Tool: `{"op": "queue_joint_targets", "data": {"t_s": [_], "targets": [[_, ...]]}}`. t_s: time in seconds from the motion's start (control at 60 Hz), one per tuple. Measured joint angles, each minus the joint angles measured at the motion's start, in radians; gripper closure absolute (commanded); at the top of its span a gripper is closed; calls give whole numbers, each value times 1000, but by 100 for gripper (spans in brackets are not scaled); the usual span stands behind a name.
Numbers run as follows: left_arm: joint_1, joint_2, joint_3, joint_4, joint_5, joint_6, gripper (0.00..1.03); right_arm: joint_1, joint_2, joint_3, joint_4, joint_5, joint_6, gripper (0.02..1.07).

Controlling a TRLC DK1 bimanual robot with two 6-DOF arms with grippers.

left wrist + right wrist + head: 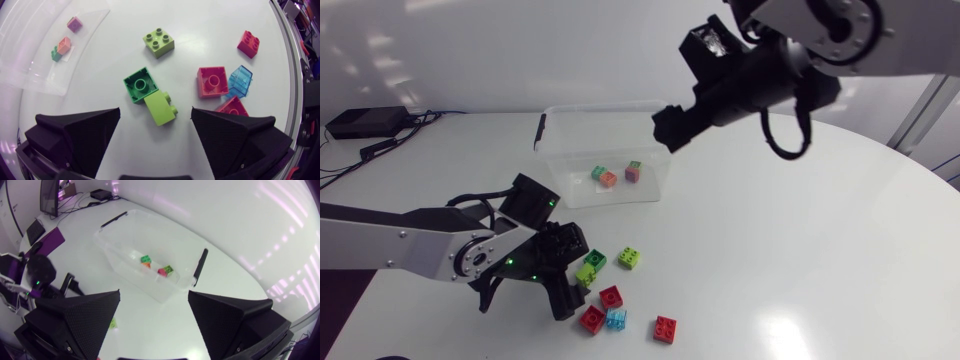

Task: Place the duplo bricks in the container

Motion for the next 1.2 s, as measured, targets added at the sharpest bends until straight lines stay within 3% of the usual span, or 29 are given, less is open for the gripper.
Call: {"op": "queue_joint_targets", "data": {"t_s": [0.083, 0.217, 0.483, 0.65, 0.8, 0.983, 1.2], "targets": [[0, 33, 10, 5, -10, -5, 12, 14, -90, -109, -44, -28, -3, 6], [-14, 90, 42, 16, -11, -19, 69, 89, -217, -342, -94, -80, -39, 6], [-27, 64, 56, 2, -11, -36, 74, 185, -259, -605, -101, -128, -118, 6], [-7, -144, 134, -161, -11, -39, 74, 259, -202, -631, -45, -129, -128, 7], [59, -303, 314, -216, 3, -39, 74, 317, -93, -635, 25, -118, -128, 7], [101, -302, 491, -252, 20, -39, 72, 336, 10, -635, 69, -98, -128, 16], [131, -222, 548, -256, 20, -43, 71, 351, 66, -604, 48, -71, -128, 16]]}}
